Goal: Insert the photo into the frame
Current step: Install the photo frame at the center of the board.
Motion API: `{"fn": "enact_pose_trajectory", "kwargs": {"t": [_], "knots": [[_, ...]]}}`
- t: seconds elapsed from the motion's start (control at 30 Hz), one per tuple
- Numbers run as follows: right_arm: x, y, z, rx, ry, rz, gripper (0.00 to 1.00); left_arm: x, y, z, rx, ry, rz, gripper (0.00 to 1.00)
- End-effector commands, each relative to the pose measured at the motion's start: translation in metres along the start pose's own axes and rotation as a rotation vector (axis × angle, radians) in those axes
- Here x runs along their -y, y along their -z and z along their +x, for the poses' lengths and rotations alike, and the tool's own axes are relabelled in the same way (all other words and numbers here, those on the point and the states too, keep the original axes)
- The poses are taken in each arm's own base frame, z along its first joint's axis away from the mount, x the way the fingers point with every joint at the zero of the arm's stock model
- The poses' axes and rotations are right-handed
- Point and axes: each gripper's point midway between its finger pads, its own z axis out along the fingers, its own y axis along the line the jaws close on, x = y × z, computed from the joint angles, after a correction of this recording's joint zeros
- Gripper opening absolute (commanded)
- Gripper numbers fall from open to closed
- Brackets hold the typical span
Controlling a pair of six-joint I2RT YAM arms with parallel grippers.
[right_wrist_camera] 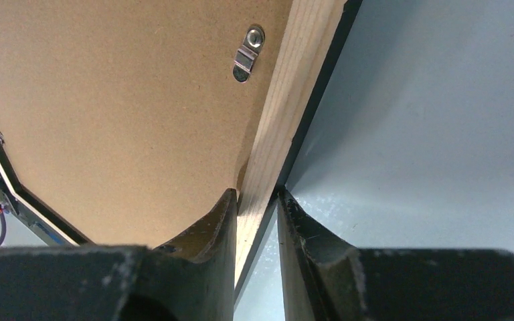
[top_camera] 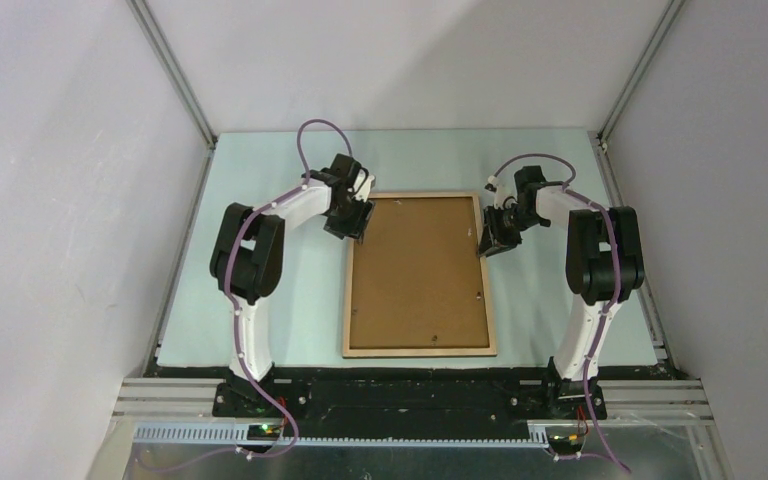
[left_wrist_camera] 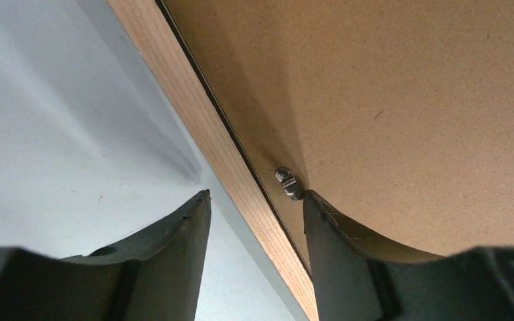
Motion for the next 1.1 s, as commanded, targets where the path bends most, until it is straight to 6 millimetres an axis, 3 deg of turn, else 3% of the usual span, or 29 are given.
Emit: {"fn": "enact_pose_trajectory", "kwargs": {"t": [0.0,0.5,0.77,0.87,0.97,1.07], "knots": [[-0.011,0.007,-0.009,0.025,0.008,-0.069,0.05,0.001,0.000,-0.013,0.031,-0.014,-0.003,0.55],[-0.011,0.006,-0.007,0.016,-0.001,-0.087,0.04,-0.003,0.007,-0.017,0.050,-0.053,-0.021,0.33],[-0.010,0.005,-0.005,0.012,-0.008,-0.095,0.04,-0.003,0.013,-0.024,0.072,-0.080,-0.019,0.27],[-0.011,0.005,-0.005,0.010,-0.010,-0.096,0.04,0.001,0.013,-0.025,0.075,-0.085,0.004,0.32],[-0.009,0.004,-0.005,0.009,-0.015,-0.097,0.04,0.003,0.013,-0.025,0.075,-0.084,0.017,0.47],[-0.009,0.004,-0.004,0.007,-0.017,-0.100,0.04,0.004,0.012,-0.024,0.072,-0.084,0.024,0.53]]}}
